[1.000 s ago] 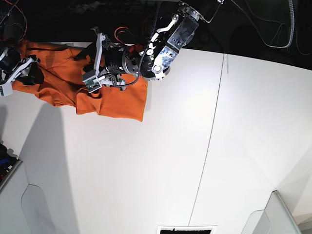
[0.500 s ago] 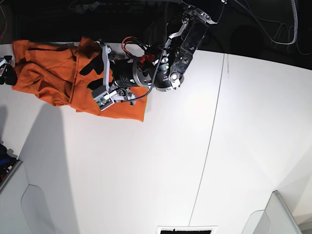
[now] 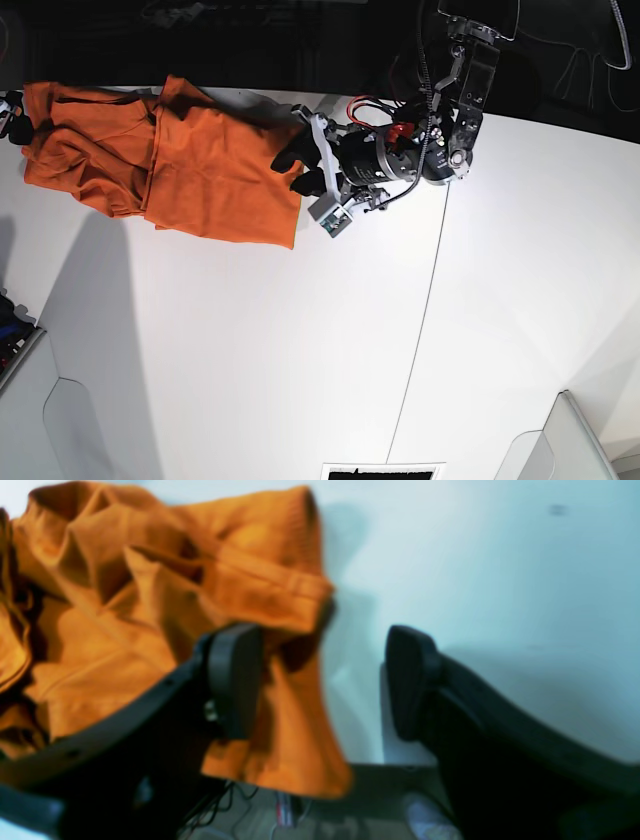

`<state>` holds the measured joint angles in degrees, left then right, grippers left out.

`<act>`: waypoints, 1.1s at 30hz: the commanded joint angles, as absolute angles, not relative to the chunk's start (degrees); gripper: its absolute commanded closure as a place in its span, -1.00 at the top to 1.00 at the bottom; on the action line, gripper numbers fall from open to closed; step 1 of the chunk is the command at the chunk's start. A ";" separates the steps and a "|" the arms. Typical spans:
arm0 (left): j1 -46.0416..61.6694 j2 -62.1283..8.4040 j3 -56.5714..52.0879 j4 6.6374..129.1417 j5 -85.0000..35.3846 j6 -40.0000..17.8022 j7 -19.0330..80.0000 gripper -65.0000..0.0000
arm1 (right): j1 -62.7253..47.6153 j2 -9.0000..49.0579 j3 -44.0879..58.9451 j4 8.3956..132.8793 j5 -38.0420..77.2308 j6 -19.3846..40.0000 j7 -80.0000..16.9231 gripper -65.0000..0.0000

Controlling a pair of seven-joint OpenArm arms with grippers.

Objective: Layout the t-shirt on the table in an organized manner, then fold the t-shirt properly

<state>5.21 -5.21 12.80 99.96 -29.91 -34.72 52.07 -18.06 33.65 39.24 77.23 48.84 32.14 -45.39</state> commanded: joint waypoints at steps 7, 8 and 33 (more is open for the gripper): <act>5.08 -4.95 6.94 101.16 -31.07 -35.20 51.05 -0.07 | -17.17 34.13 32.08 77.78 49.80 32.82 -43.75 0.19; 5.08 -4.95 6.61 101.16 -31.07 -35.20 51.05 -0.07 | -16.80 33.58 31.62 77.76 49.71 32.82 -43.77 0.19; 12.40 -5.72 6.52 101.01 -27.62 -35.20 52.03 -0.07 | -12.43 28.47 32.01 95.68 51.72 33.21 -44.45 -1.00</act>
